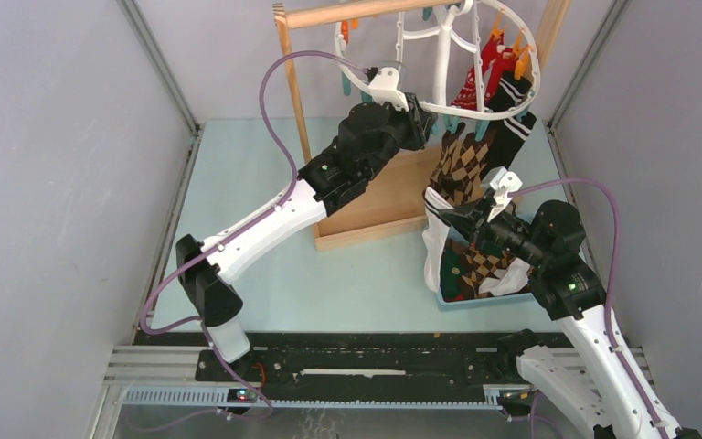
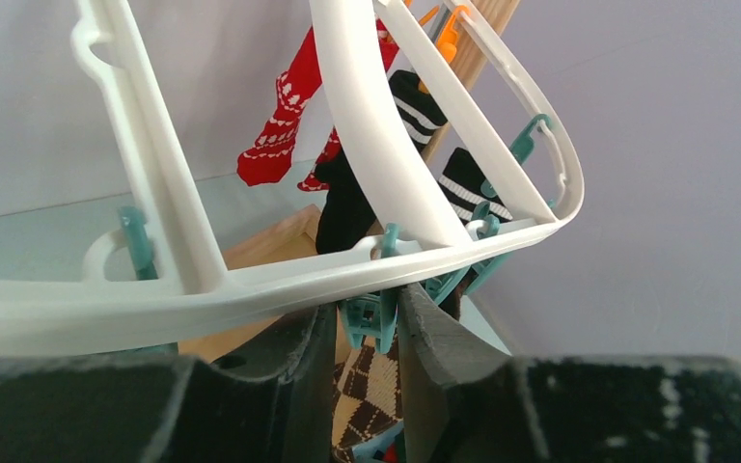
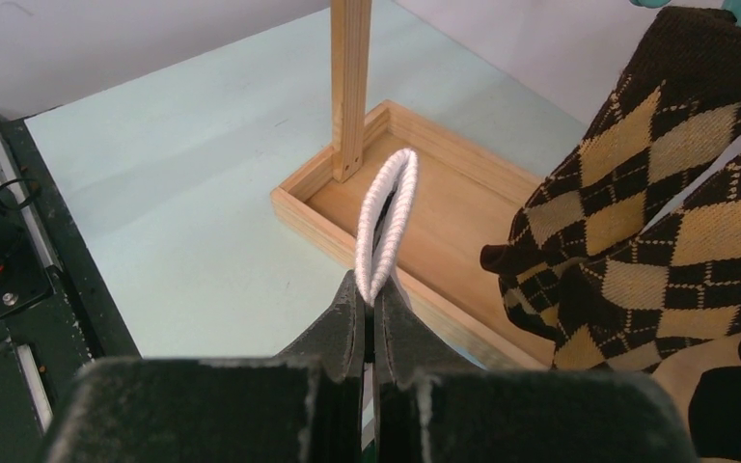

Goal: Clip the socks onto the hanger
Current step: Open the clamp at the hanger, then clamp the sock onto the hanger.

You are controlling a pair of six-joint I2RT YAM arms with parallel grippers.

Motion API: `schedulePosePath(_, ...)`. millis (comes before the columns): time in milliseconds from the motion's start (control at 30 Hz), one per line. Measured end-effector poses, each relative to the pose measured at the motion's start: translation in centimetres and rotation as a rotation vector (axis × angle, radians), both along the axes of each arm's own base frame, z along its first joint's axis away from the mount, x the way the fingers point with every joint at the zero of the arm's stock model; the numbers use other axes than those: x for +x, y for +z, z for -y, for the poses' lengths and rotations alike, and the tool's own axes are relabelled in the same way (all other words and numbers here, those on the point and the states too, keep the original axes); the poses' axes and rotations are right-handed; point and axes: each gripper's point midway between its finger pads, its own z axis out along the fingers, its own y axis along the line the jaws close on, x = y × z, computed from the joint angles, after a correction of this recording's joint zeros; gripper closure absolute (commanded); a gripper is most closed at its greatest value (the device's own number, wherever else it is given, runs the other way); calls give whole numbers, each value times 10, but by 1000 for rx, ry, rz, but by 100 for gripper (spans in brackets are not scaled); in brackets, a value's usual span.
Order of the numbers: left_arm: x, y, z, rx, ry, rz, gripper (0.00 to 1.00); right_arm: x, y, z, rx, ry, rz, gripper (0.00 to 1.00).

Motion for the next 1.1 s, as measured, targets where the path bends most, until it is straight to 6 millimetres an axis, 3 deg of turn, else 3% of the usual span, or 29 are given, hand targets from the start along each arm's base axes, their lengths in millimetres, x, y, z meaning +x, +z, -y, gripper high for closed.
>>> schedulePosePath(133, 0, 0, -1, 0, 4, -1, 90, 1, 1, 0, 0, 0, 9, 100)
schedulePosePath(367, 0, 3, -5, 11, 31, -11, 96, 8, 6, 0, -13, -23, 41, 100)
schedulePosePath(633, -5, 19, -15, 17, 88, -18, 98, 22, 17, -12, -33, -75, 89, 100)
schedulePosePath(900, -4, 16, -18, 28, 110, -26, 98, 43, 18, -25, -47, -151, 100, 100)
schedulePosePath(1100, -4, 16, -18, 30, 110, -27, 99, 66, 31, -29, -27, -230, 98, 100)
